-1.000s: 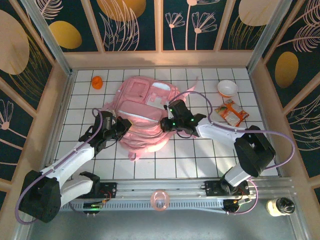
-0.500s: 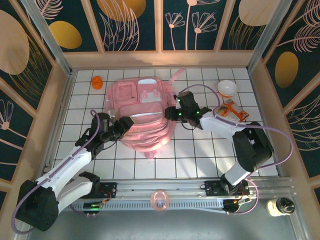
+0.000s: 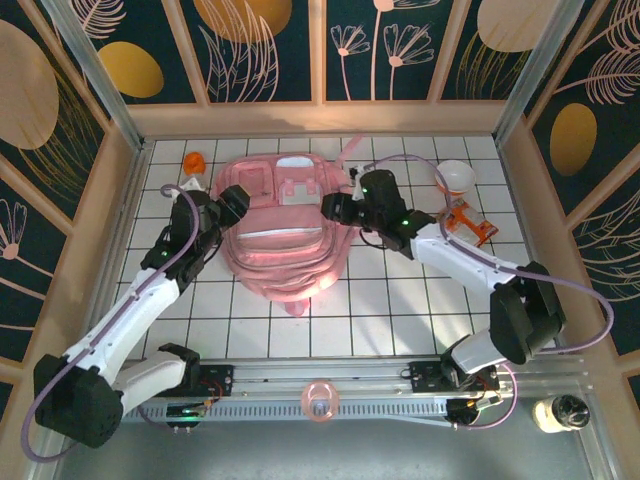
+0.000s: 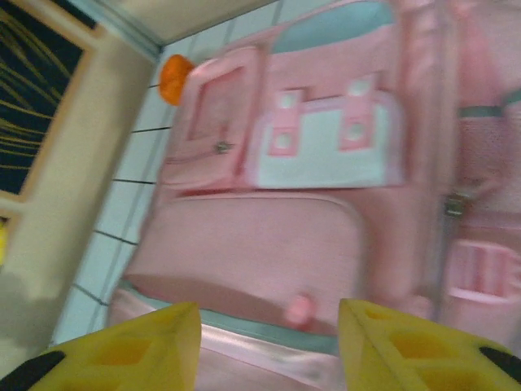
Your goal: Pack the student bag
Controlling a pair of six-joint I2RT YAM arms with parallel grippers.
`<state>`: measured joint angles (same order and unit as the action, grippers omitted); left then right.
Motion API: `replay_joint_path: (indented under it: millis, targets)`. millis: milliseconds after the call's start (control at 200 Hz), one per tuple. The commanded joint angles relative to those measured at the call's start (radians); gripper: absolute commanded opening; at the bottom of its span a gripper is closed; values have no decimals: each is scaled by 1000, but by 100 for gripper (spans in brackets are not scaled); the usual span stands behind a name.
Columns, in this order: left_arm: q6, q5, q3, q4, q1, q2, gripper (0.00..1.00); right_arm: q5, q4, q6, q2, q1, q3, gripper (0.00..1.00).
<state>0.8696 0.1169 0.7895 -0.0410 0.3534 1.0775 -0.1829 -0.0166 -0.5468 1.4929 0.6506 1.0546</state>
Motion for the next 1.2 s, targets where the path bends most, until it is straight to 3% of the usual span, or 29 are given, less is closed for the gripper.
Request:
replay_joint_path:
  millis: [0, 180, 390, 530, 706, 816, 981, 1151, 1196]
  targets:
    - [-51, 62, -22, 53, -17, 57, 63, -56, -92, -36, 91, 21, 40, 44]
    - [-67, -12, -160, 185, -21, 214, 53, -8, -141, -82, 225, 15, -29, 40]
    - [21, -139, -335, 432, -5, 374, 51, 8, -246, -167, 296, 1, -215, 38]
    - [43, -125, -317, 471, 84, 450, 52, 28, -258, -203, 245, -9, -309, 38]
    - [133, -136, -237, 551, 222, 571, 53, 103, -122, -172, 110, -75, -372, 38]
    - [141, -113, -175, 553, 280, 616, 55, 115, -59, -142, 14, -139, -424, 39]
    - [138, -67, -150, 522, 288, 581, 59, 63, -33, -70, -46, -241, -461, 42]
    - [-44, 177, -105, 339, 273, 354, 73, 90, 78, 67, -202, -317, -357, 54]
    - [-95, 244, -99, 304, 251, 276, 82, 112, 101, 103, -257, -346, -332, 57]
